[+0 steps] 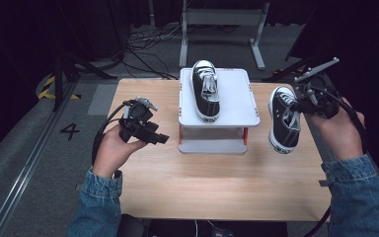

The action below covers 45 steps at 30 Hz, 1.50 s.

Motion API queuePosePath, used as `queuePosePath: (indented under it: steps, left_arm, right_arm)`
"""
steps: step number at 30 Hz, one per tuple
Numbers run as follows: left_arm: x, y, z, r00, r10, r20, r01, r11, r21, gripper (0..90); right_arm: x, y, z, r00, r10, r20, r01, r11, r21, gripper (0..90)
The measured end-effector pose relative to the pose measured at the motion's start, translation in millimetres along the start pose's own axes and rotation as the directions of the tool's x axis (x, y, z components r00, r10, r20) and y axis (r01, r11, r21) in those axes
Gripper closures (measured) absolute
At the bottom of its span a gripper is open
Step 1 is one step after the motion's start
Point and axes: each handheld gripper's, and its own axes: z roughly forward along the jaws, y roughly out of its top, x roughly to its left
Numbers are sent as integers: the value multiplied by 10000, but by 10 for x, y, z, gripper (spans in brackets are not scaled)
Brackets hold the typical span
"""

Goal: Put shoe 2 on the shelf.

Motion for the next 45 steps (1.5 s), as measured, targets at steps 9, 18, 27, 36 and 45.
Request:
queuePosePath:
  steps: [9,18,27,36,45]
  left_arm:
    - [25,-58,-46,9998,-195,-21,195,9997,-146,377]
    - [39,-127,-92,9995,-295,-90,294,9994,-169,377]
    - [58,-319,-184,9969,-750,-238,745,9970,-211,377]
    - [76,-467,-275,9931,-1115,-357,1103,9934,-323,378]
    - [78,-461,-260,9936,-1081,-331,1072,9938,-287,378]
  right_arm:
    - [-3,405,-3,9995,-283,-134,280,9994,-191,781]
    - [78,651,121,9945,-1049,73,1051,9930,-532,782]
    - [271,992,333,9874,-1580,32,1577,9841,-812,782]
    - [471,1251,592,9731,-2288,280,2303,9701,-764,782]
    - [671,1369,805,9585,-2767,682,2809,9578,-617,755]
